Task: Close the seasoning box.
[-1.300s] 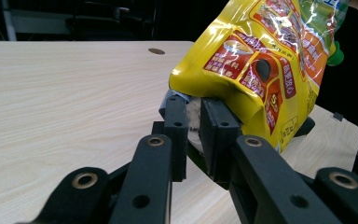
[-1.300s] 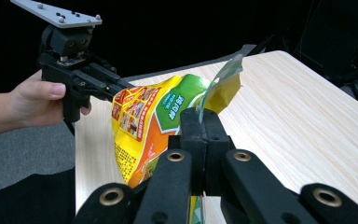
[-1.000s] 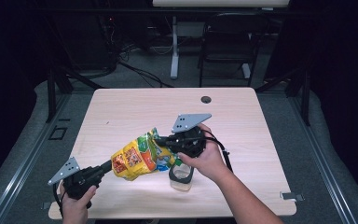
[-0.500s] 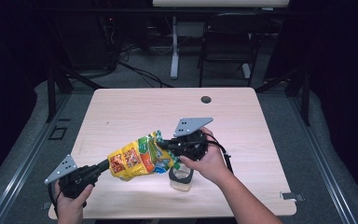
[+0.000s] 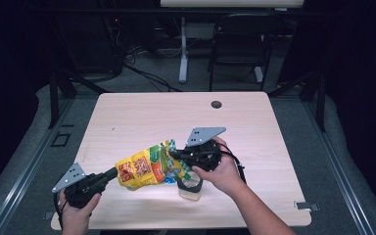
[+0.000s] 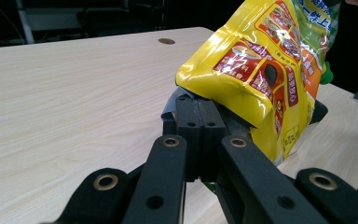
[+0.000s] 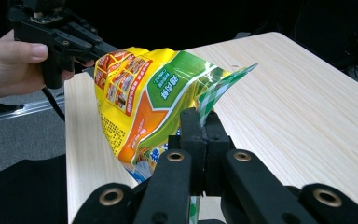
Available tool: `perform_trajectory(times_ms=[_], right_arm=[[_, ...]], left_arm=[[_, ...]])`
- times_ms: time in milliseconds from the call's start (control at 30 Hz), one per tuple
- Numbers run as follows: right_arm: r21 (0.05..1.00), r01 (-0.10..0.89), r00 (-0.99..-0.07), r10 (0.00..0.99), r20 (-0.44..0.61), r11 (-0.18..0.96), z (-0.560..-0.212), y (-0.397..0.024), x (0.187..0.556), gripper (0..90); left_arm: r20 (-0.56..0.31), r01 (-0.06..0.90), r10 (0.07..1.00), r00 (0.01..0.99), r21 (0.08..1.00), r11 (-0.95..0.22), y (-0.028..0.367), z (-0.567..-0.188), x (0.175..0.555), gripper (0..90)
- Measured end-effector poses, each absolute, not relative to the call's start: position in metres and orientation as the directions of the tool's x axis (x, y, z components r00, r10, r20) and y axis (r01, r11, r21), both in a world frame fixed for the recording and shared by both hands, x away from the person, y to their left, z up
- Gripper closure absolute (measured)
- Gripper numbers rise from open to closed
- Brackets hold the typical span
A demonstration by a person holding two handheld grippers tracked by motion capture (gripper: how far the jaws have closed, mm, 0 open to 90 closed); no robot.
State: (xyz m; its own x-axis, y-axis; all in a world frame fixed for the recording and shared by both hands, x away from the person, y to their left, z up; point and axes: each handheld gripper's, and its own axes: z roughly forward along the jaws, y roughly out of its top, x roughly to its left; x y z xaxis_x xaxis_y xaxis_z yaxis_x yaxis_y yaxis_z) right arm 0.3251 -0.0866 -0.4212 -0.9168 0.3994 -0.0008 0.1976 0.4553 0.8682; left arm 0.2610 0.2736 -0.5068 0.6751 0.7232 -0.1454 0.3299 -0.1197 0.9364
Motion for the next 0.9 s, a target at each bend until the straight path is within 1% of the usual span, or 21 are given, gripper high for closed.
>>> perform_trajectory(times_ms=[233,367,600,833,900], right_arm=[[0.857,0.217,-0.915,0.403,0.012,0.468,-0.427,-0.088,0.328,90.0],[0.850,0.229,-0.915,0.403,0.022,0.474,-0.430,-0.089,0.331,90.0],[0.836,0.244,-0.916,0.400,0.032,0.491,-0.432,-0.091,0.333,89.5],[0.828,0.235,-0.912,0.410,0.007,0.509,-0.436,-0.093,0.330,89.4],[0.828,0.230,-0.910,0.414,-0.002,0.511,-0.436,-0.094,0.329,89.4]], left_arm=[[-0.129,0.320,0.736,0.664,0.939,-0.125,0.272,-0.507,0.260,90.0],[-0.128,0.327,0.727,0.675,0.935,-0.140,0.273,-0.506,0.261,90.0],[-0.128,0.318,0.727,0.674,0.939,-0.130,0.271,-0.507,0.260,90.0],[-0.133,0.318,0.709,0.692,0.938,-0.134,0.269,-0.505,0.260,90.0],[-0.147,0.322,0.700,0.699,0.938,-0.125,0.270,-0.506,0.261,90.0]])
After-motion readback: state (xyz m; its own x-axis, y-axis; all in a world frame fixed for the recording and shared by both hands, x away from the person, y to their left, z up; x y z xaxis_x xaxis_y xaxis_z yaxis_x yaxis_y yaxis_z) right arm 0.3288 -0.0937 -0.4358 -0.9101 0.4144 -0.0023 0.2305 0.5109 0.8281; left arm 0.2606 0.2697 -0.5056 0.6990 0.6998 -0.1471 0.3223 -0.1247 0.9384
